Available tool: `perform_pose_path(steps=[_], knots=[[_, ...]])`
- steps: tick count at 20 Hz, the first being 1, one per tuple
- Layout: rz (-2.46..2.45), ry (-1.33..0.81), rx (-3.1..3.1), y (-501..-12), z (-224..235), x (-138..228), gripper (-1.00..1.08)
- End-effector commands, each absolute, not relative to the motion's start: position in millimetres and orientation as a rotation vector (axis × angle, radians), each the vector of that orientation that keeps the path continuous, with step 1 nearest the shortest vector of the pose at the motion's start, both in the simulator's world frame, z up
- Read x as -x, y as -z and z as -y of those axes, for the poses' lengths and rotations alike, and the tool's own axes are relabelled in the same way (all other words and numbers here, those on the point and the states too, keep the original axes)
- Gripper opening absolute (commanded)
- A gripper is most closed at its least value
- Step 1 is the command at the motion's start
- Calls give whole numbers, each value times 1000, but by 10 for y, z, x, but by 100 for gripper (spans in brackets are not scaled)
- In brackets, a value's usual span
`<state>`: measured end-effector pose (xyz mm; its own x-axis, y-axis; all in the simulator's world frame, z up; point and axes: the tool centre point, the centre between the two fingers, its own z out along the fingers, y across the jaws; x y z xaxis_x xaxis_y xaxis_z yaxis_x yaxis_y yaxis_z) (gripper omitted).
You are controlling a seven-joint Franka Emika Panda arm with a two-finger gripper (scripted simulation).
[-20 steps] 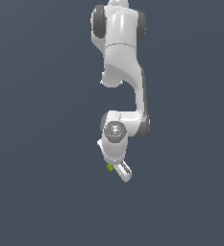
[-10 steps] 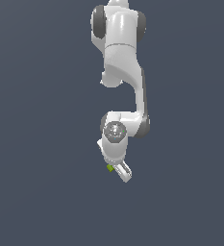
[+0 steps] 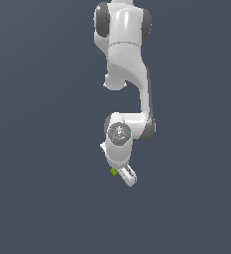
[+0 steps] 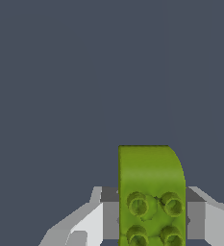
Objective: Pick up the object and move it to a goal position.
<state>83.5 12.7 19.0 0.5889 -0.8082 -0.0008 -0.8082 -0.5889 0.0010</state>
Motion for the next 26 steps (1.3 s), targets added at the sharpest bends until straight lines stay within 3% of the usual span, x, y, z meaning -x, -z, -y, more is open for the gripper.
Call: perform_pose_path(steps=[1, 10, 26], knots=[[1424, 0, -2800, -256, -145, -805, -100], [1425, 2, -2801, -688, -262, -561, -100], [1425, 3, -2802, -1979, -606, 146, -100]])
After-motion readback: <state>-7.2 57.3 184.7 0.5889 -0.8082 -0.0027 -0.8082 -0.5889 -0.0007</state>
